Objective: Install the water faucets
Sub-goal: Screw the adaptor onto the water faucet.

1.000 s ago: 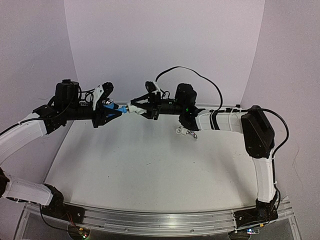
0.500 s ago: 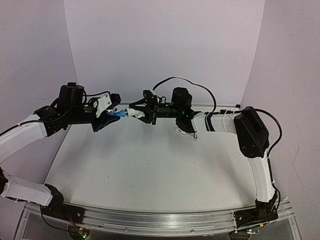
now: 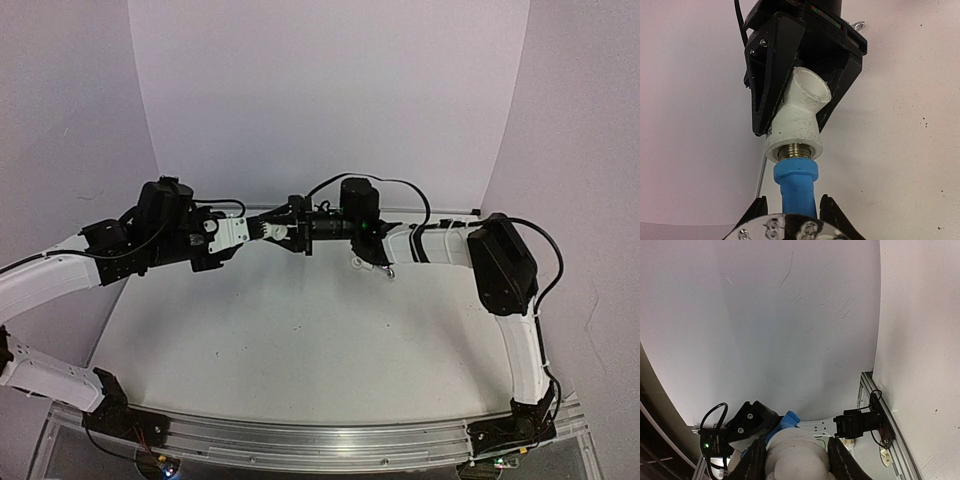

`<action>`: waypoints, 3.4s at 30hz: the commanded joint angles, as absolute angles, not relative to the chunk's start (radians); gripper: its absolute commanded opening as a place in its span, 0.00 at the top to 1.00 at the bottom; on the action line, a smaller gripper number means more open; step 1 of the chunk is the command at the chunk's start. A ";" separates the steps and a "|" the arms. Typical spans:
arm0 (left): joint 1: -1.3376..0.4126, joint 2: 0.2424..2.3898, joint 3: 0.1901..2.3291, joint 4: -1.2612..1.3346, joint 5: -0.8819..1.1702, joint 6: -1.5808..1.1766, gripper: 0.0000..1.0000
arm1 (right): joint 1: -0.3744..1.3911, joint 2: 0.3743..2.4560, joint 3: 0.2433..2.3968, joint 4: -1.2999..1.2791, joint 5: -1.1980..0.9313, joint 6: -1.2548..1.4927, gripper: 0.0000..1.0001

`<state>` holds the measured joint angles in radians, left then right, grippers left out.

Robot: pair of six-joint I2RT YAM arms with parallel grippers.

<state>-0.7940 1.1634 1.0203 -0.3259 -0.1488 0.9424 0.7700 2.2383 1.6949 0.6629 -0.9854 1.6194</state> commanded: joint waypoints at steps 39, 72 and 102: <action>-0.564 1.147 1.103 -0.019 0.784 -0.370 1.00 | 0.669 1.546 1.290 0.057 -0.973 -0.250 0.02; -0.563 1.235 1.108 0.106 0.969 -0.439 1.00 | 0.769 1.868 1.557 0.557 -1.188 0.626 0.99; -0.841 0.980 0.990 -0.296 0.086 0.480 1.00 | 0.673 1.918 1.247 0.855 -1.029 1.332 0.21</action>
<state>-0.8425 1.0556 1.0063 -0.3679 0.1002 0.6728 0.7210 2.0091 1.2966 0.8475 -1.0323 1.5501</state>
